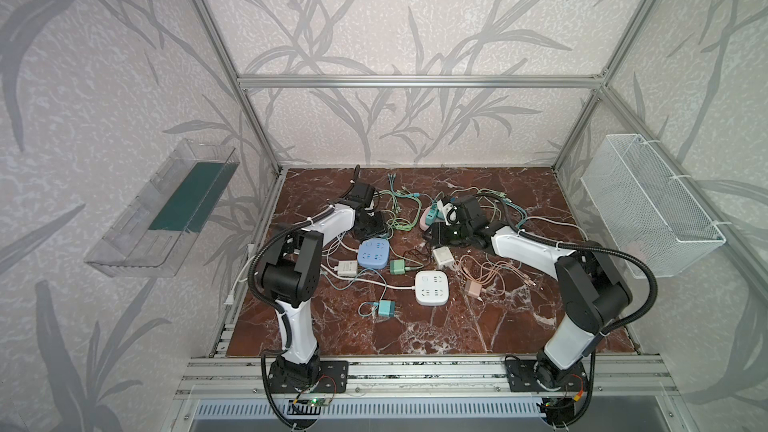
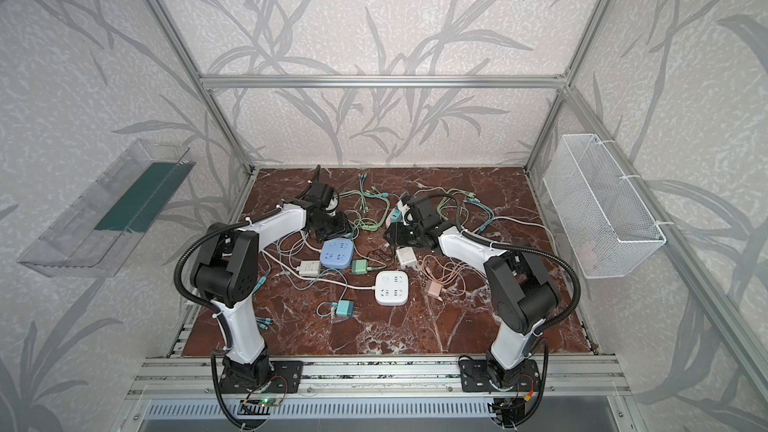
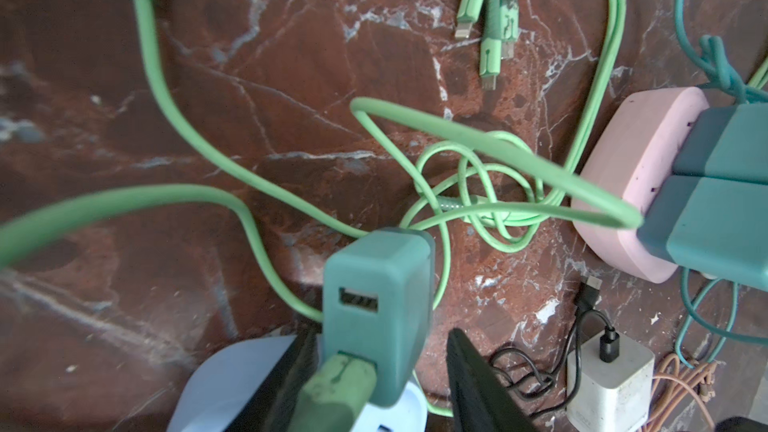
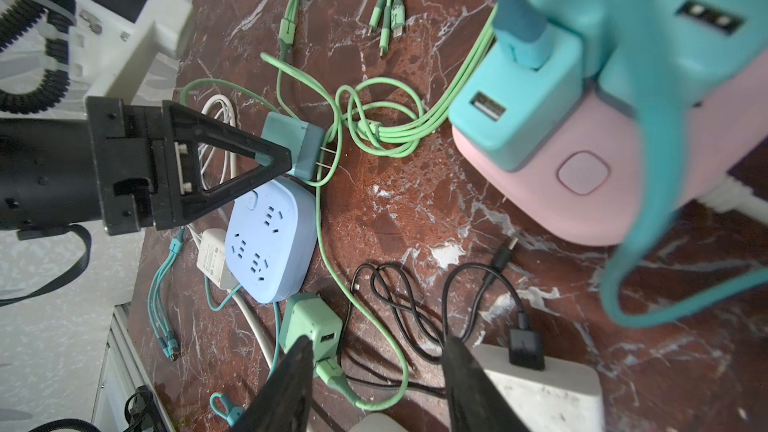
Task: Pull the plug off the socket
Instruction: 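Set the green charger on the table and open the left gripper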
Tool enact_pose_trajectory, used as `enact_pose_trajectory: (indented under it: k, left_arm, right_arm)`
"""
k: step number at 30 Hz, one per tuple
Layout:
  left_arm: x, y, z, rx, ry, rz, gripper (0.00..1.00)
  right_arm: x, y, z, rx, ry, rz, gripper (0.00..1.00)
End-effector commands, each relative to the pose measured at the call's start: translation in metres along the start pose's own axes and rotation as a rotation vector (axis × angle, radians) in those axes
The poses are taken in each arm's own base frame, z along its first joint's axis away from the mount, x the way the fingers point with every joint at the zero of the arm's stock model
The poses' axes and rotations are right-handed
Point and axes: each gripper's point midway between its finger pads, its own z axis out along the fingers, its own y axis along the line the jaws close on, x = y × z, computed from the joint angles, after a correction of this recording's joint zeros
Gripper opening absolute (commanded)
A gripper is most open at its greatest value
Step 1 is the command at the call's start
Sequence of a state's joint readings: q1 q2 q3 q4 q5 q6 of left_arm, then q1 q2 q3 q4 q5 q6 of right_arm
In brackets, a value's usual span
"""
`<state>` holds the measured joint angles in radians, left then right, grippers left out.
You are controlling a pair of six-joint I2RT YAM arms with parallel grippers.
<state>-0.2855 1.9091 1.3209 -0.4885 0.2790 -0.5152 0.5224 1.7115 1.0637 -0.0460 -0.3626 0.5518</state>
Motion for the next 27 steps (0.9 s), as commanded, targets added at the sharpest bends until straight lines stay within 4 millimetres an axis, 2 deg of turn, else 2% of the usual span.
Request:
enact_pose_trajectory:
  k: [1, 14, 24, 27]
  left_arm:
    - [-0.005, 0.007, -0.025, -0.069, -0.009, 0.028, 0.53]
    - [-0.006, 0.018, -0.049, -0.165, -0.050, 0.031, 0.53]
    - [-0.010, 0.001, -0.066, -0.196, -0.121, 0.091, 0.54]
    - [-0.008, -0.011, -0.067, -0.196, -0.145, 0.120, 0.58]
  right_arm:
    - [-0.009, 0.001, -0.014, 0.000, -0.044, -0.015, 0.51]
    - [-0.022, -0.031, -0.037, 0.061, -0.098, 0.003, 0.51]
    - [-0.029, -0.043, -0.046, 0.070, -0.132, 0.010, 0.49]
    - [-0.033, -0.047, -0.051, 0.078, -0.157, 0.014, 0.48]
